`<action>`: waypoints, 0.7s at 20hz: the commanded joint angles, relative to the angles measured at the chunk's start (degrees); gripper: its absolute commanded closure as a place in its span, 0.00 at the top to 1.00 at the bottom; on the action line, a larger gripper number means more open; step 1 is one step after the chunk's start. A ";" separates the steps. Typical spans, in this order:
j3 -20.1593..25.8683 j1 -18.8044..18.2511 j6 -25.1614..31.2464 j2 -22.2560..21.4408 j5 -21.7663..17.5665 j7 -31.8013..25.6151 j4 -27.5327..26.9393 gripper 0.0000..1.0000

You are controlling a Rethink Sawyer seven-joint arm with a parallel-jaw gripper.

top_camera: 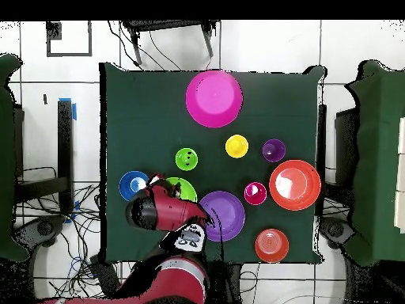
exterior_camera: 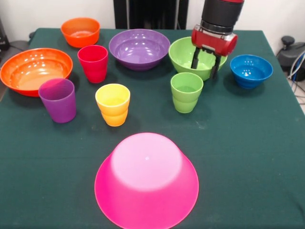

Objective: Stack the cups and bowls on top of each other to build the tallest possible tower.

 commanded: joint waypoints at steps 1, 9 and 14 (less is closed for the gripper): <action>3.72 0.95 -3.22 2.08 4.97 13.40 -0.32 1.00; 2.04 1.43 -2.70 1.19 3.65 8.81 -1.88 1.00; 0.62 2.47 1.10 0.50 3.69 7.06 -3.00 0.00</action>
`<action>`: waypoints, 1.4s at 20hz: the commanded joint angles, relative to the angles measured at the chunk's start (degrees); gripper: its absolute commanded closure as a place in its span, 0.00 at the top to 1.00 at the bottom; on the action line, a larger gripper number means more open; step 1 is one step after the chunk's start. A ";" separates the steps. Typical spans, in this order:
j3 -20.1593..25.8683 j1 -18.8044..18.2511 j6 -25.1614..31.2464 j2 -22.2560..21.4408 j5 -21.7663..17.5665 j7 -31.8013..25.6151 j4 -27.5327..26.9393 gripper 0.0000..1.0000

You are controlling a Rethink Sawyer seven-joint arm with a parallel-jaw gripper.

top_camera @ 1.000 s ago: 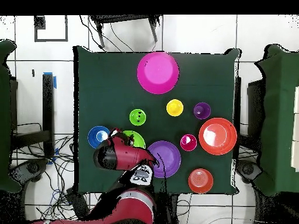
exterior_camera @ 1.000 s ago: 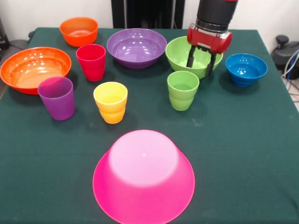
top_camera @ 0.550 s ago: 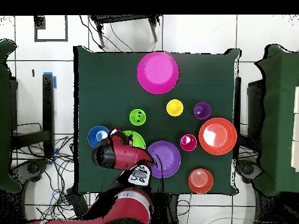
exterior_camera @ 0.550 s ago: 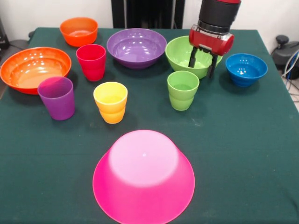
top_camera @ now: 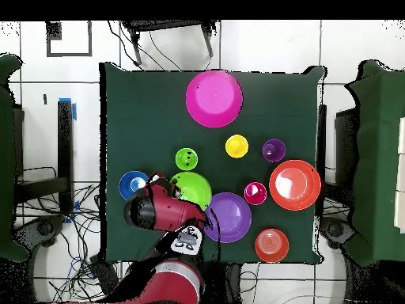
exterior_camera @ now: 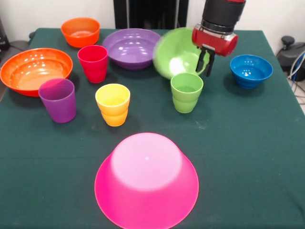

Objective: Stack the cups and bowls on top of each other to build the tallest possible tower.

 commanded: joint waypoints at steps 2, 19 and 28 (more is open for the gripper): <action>3.09 0.07 3.57 -0.67 1.35 7.15 -2.69 0.00; -1.83 1.41 19.74 -10.46 0.48 5.32 -4.98 0.00; -7.10 4.50 28.09 -10.86 -1.83 4.87 -10.13 0.00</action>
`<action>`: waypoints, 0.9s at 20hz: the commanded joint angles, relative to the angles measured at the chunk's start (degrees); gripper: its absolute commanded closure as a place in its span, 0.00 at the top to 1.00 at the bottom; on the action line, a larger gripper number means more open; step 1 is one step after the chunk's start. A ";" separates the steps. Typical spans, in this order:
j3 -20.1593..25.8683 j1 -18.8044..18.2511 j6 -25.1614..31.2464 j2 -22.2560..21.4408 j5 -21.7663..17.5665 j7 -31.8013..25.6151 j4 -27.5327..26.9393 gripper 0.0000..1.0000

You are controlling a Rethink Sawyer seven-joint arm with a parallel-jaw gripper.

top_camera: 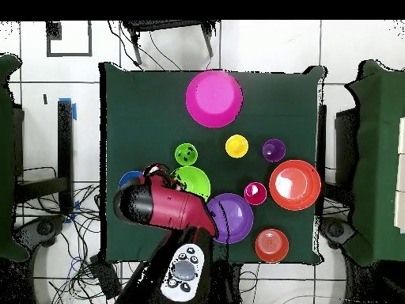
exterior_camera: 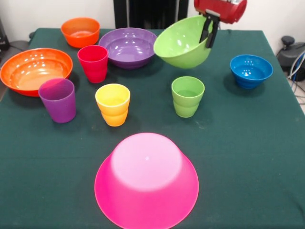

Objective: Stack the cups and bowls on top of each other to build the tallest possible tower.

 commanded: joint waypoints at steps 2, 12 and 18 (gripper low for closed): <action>-1.48 2.09 9.39 1.06 -2.26 4.21 -8.32 0.00; -7.50 5.23 14.31 6.25 -3.28 3.76 -20.63 0.00; -10.57 6.34 19.17 8.25 -3.53 3.79 -27.45 0.00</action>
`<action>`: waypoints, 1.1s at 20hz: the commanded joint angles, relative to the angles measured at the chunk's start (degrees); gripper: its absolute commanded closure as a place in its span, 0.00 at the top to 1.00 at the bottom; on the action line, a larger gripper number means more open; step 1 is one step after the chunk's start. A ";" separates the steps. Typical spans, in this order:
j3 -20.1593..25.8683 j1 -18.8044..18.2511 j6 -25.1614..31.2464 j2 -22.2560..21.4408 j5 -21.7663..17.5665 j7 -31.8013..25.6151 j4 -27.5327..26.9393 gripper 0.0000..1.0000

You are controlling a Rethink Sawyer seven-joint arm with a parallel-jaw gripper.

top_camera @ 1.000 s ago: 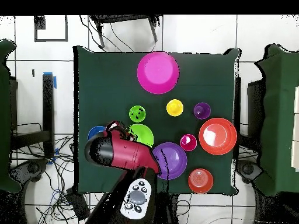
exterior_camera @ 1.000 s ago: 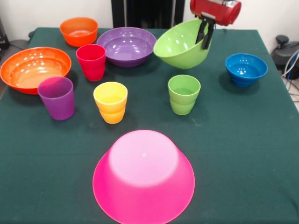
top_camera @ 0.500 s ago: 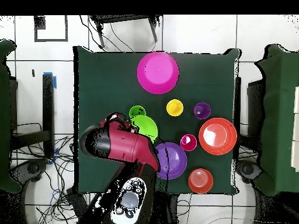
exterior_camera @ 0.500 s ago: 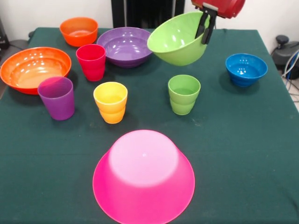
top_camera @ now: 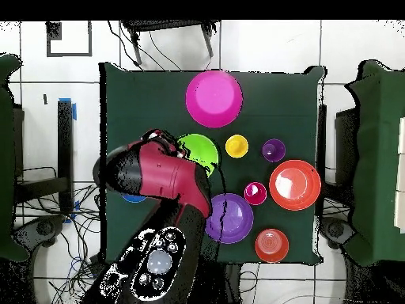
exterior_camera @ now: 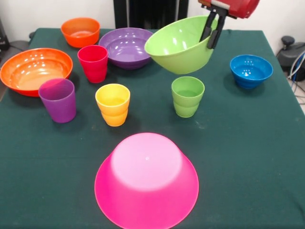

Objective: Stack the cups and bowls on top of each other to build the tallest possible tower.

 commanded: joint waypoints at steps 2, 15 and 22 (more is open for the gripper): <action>-1.78 1.28 13.05 4.11 -3.71 3.32 -12.67 0.00; -3.88 -1.00 14.48 13.25 -4.35 3.22 -27.16 0.00; -4.65 -2.95 15.27 19.33 -3.14 3.50 -36.08 0.00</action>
